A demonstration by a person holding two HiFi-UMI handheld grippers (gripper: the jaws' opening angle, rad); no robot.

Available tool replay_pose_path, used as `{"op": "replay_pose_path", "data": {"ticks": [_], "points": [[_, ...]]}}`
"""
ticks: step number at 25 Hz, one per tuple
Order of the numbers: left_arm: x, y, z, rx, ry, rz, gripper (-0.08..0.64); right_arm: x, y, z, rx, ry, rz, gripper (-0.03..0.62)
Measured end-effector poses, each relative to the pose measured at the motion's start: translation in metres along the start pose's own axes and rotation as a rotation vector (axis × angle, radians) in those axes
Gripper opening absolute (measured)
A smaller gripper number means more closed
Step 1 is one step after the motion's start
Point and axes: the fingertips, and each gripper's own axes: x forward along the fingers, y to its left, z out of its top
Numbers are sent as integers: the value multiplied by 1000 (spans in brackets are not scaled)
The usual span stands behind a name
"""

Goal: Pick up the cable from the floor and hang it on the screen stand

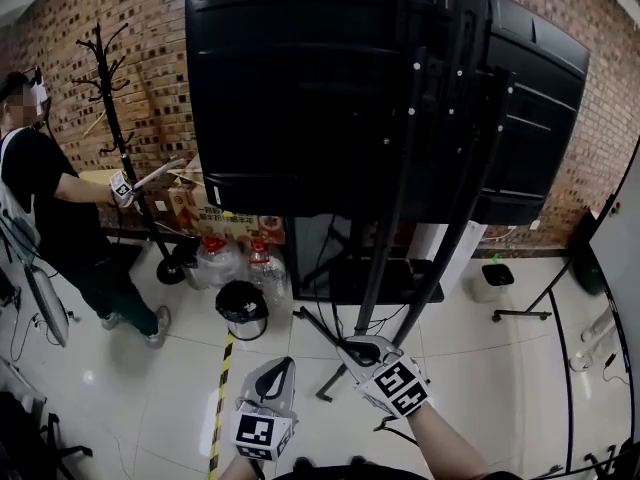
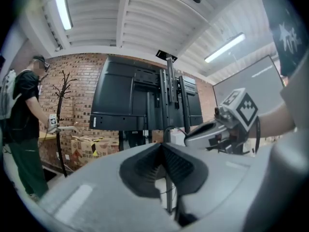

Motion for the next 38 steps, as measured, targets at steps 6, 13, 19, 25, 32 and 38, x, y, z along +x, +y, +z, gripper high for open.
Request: {"op": "replay_pose_path", "data": {"ticks": [6,13,19,25,32,38], "points": [[3,17,20,7,-33,-17,5,-3,-15,39,-97,62,-7,18],[30,20,59,7,-93,-79,5,-14,-49,101,-245,61,-98,18],[66,30,108,14,-144,-155,5,-26,-86,153,-221,-12,-238,18],[100,23,160,55,-190,-223,5,-48,-136,195,-242,-58,-325,18],[158,5,228,48,-273,-238,5,-68,-205,254,-249,-109,-353,18],[219,2,261,43,-250,-218,5,-75,-256,291,-260,-157,-369,18]]}}
